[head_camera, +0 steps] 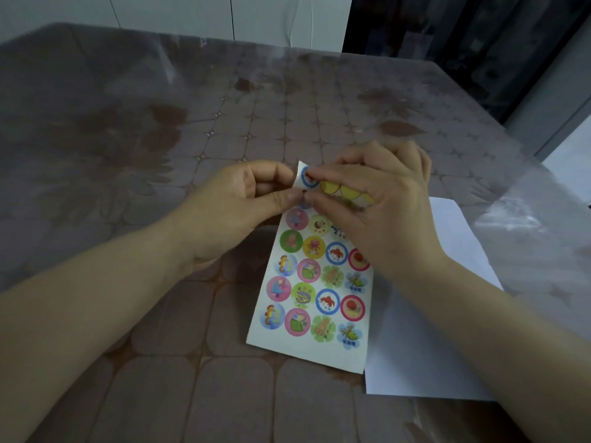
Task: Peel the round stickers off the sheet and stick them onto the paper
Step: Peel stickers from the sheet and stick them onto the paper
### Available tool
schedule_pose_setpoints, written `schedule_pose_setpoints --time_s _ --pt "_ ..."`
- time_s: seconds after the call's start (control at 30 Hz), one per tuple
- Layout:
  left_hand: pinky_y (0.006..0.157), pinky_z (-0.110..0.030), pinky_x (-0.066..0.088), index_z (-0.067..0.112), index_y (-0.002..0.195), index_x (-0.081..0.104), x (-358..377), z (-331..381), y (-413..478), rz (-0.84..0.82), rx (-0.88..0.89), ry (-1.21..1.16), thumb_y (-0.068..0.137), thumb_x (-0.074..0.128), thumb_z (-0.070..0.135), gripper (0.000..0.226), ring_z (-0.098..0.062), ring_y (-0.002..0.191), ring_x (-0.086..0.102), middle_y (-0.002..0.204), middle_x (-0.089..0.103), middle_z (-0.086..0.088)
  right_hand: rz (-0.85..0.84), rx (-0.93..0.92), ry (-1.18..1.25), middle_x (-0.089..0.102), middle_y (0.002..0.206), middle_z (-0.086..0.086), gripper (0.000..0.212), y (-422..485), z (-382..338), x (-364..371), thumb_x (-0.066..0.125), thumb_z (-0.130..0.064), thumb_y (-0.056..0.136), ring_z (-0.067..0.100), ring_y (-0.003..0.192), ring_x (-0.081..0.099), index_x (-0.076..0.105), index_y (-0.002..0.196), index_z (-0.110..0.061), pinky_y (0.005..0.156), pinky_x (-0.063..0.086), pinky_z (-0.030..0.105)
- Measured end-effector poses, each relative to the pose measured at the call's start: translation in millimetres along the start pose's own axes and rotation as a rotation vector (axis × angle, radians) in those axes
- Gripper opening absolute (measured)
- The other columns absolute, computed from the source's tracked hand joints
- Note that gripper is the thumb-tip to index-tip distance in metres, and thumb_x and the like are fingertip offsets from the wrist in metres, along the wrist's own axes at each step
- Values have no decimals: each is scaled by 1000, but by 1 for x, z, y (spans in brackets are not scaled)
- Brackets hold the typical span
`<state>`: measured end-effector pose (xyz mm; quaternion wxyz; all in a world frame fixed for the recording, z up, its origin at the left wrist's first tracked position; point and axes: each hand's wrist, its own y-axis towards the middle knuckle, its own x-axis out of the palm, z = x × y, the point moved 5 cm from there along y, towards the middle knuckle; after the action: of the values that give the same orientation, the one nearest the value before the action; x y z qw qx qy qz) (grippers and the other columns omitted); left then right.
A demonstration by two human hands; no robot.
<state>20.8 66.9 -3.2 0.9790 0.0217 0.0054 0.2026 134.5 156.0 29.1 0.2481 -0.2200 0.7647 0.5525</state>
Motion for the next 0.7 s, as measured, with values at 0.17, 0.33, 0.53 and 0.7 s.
schedule_pose_setpoints --time_s 0.17,0.33,0.53,0.7 --pt "75 -25 57 14 89 63 3 1 -1 -4 -4 -71 76 56 18 16 -15 79 70 82 73 -1 29 8 -9 64 90 -12 27 -1 0 1 60 -43 82 13 90 45 73 96 -26 90 20 20" --pt "74 -23 56 10 86 63 4 2 -3 30 25 -1 73 58 17 15 -13 75 70 77 74 -2 32 28 42 52 85 -24 21 -1 1 2 62 -42 80 6 87 41 74 91 -28 90 22 23" --pt "65 -16 54 17 73 65 1 1 -2 80 32 29 67 63 18 7 -8 67 69 69 72 2 17 -36 26 65 82 -14 17 -1 -4 1 64 -36 81 12 84 46 75 88 -26 91 21 23" --pt "61 -16 53 21 64 70 3 2 -3 66 14 20 67 63 19 7 -7 65 69 68 72 2 52 -128 -62 68 80 -11 11 -1 -9 -3 67 -32 81 19 81 53 75 81 -24 87 24 29"
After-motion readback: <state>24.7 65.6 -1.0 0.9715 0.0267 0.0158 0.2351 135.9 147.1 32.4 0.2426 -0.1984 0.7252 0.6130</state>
